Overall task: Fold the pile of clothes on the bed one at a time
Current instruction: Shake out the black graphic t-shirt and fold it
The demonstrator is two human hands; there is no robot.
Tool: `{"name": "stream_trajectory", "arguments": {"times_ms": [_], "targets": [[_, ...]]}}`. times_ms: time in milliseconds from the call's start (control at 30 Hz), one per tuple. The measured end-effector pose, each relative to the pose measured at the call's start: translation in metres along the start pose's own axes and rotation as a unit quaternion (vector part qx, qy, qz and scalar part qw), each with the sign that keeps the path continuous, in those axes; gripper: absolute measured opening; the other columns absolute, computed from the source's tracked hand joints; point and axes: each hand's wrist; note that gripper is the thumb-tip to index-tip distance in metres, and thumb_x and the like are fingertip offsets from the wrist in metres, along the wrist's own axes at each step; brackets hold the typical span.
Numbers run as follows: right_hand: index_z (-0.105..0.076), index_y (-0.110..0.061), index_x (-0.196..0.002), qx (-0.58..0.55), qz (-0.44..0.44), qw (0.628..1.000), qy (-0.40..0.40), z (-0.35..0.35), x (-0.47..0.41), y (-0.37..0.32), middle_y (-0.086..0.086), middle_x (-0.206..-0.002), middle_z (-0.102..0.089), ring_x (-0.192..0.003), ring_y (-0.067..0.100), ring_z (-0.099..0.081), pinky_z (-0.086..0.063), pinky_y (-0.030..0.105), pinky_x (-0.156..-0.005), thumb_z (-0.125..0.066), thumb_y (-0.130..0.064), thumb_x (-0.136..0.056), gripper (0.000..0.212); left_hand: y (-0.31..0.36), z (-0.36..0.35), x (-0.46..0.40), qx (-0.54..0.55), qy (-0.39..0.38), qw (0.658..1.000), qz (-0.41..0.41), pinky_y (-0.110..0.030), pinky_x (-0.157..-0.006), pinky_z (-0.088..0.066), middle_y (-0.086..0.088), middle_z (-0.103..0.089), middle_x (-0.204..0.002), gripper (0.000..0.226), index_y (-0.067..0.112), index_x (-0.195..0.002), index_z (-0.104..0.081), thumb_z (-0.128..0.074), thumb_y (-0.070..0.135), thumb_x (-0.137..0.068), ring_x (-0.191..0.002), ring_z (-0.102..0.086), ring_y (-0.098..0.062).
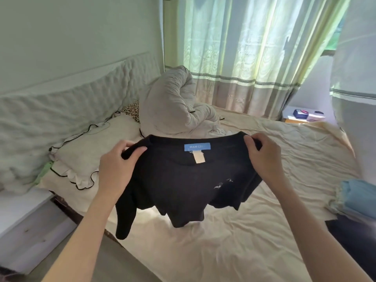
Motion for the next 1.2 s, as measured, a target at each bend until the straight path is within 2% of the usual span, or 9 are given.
{"name": "stream_trajectory", "arguments": {"times_ms": [100,267,400,600,667,800,1000,1067,1200], "targets": [[-0.054,-0.021,-0.083,0.019,0.051,0.995,0.087,0.018,0.005,-0.03,-0.01,-0.075,-0.054,-0.071,0.009,-0.049,-0.03,0.023,-0.066,-0.052,-0.032,-0.095,0.016,0.028,0.028,-0.012,0.006,0.038,0.999,-0.031,-0.014,-0.062,-0.037,0.019,-0.058,-0.067,0.021,0.03,-0.075,-0.058,-0.068,0.049,-0.077,-0.068,-0.055,0.004],[-0.058,-0.013,-0.083,0.022,0.128,0.973,0.189,0.037,-0.004,-0.06,-0.005,-0.08,-0.055,-0.079,0.012,-0.046,-0.026,0.019,-0.07,-0.05,-0.031,-0.094,0.023,0.053,0.061,-0.035,0.052,0.037,0.996,-0.057,-0.015,-0.055,-0.036,0.022,-0.056,-0.057,0.027,0.036,-0.057,-0.057,-0.07,0.053,-0.072,-0.056,-0.052,0.007],[-0.062,-0.01,-0.085,0.053,0.145,0.969,0.195,0.02,-0.023,-0.056,-0.005,-0.082,-0.054,-0.084,0.012,-0.04,-0.024,0.019,-0.076,-0.048,-0.032,-0.094,0.026,0.04,0.051,-0.059,0.05,-0.007,0.998,-0.046,-0.013,-0.052,-0.037,0.018,-0.057,-0.057,0.022,0.036,-0.061,-0.06,-0.071,0.053,-0.071,-0.055,-0.052,0.006],[-0.063,-0.007,-0.096,0.126,0.1,0.986,0.054,-0.057,-0.068,0.007,0.008,-0.095,-0.063,-0.096,0.027,-0.052,-0.032,0.035,-0.092,-0.048,-0.031,-0.097,0.028,-0.037,-0.024,-0.096,-0.023,-0.146,0.989,-0.012,-0.005,-0.059,-0.036,0.018,-0.056,-0.069,0.016,0.031,-0.071,-0.057,-0.065,0.034,-0.085,-0.065,-0.052,0.008],[-0.063,-0.006,-0.097,0.137,0.082,0.987,0.0,-0.096,-0.083,0.04,0.009,-0.096,-0.064,-0.098,0.029,-0.054,-0.035,0.038,-0.091,-0.048,-0.029,-0.097,0.028,-0.079,-0.062,-0.105,-0.065,-0.189,0.98,0.014,-0.012,-0.065,-0.034,0.015,-0.059,-0.08,0.006,0.024,-0.091,-0.063,-0.059,0.029,-0.09,-0.074,-0.053,0.001],[-0.062,-0.004,-0.101,0.13,0.013,0.984,-0.12,-0.186,-0.112,0.117,0.012,-0.098,-0.064,-0.098,0.029,-0.056,-0.037,0.034,-0.084,-0.048,-0.027,-0.098,0.027,-0.166,-0.145,-0.114,-0.129,-0.209,0.966,0.077,-0.031,-0.081,-0.039,-0.007,-0.064,-0.106,0.025,0.012,-0.113,-0.063,-0.051,0.025,-0.095,-0.102,-0.058,-0.027],[-0.058,-0.006,-0.121,0.096,-0.106,0.968,-0.207,-0.324,-0.157,0.221,0.012,-0.116,-0.062,-0.115,0.028,-0.051,-0.037,0.032,-0.099,-0.045,-0.023,-0.099,0.031,-0.273,-0.261,-0.138,-0.177,-0.179,0.962,0.106,-0.037,-0.088,-0.043,-0.006,-0.059,-0.113,0.027,0.015,-0.118,-0.06,-0.045,0.011,-0.095,-0.105,-0.053,-0.024],[-0.049,-0.008,-0.133,0.116,-0.129,0.952,-0.254,-0.36,-0.147,0.254,0.013,-0.13,-0.054,-0.124,0.03,-0.045,-0.034,0.04,-0.106,-0.044,-0.024,-0.098,0.038,-0.305,-0.288,-0.125,-0.191,-0.214,0.951,0.117,-0.039,-0.092,-0.044,-0.008,-0.055,-0.118,0.033,0.015,-0.125,-0.055,-0.046,0.009,-0.094,-0.109,-0.051,-0.025],[-0.04,-0.008,-0.141,0.161,-0.093,0.923,-0.338,-0.395,-0.084,0.304,0.012,-0.143,-0.043,-0.134,0.028,-0.035,-0.029,0.04,-0.11,-0.046,-0.024,-0.098,0.046,-0.364,-0.315,-0.056,-0.221,-0.311,0.908,0.171,-0.044,-0.102,-0.04,-0.008,-0.045,-0.136,0.042,0.019,-0.134,-0.045,-0.053,0.016,-0.093,-0.123,-0.044,-0.026]]}}
Point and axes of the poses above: each hand's wrist, its own x-axis away from the middle knuckle, its own z-axis out of the back of the hand, y = z × x
